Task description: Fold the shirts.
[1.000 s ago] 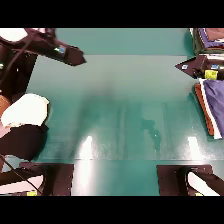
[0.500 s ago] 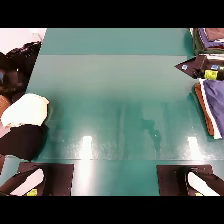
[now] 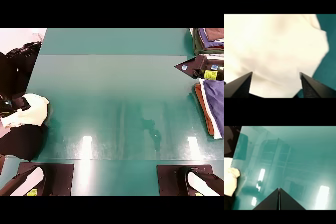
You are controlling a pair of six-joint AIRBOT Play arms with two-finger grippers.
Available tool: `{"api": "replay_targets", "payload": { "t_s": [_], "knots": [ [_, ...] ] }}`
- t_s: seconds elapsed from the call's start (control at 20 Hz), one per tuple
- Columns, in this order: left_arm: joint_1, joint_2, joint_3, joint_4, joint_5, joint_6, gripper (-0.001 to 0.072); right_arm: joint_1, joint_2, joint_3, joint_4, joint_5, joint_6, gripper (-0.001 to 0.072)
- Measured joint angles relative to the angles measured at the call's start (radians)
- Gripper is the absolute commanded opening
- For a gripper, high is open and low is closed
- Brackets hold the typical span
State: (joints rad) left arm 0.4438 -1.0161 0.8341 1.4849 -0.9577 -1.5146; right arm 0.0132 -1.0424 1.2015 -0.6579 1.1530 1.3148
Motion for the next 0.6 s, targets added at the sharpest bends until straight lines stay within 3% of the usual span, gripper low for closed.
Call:
{"api": "replay_targets", "payload": {
  "t_s": [0.2, 0.25, 0.3, 0.35, 0.6],
  "knots": [
    [0.004, -0.069, -0.035, 0.027, 0.054, -0.019, 0.0719, 0.000, 0.000, 0.000, 0.000, 0.000, 0.000, 0.0014],
    [0.004, -0.081, -0.039, 0.030, 0.064, -0.026, 0.0526, 0.000, 0.000, 0.000, 0.000, 0.000, 0.000, 0.0014],
    [0.004, -0.090, -0.040, 0.033, 0.069, -0.036, 0.0251, 0.000, 0.000, 0.000, 0.000, 0.000, 0.000, 0.0014],
    [0.004, -0.097, -0.040, 0.033, 0.077, -0.047, 0.0019, 0.000, 0.000, 0.000, 0.000, 0.000, 0.000, 0.0013],
    [0.005, -0.091, 0.051, -0.017, 0.021, -0.058, 0.0024, 0.000, 0.000, 0.004, 0.000, -0.014, 0.000, 0.0014]
  ]
}}
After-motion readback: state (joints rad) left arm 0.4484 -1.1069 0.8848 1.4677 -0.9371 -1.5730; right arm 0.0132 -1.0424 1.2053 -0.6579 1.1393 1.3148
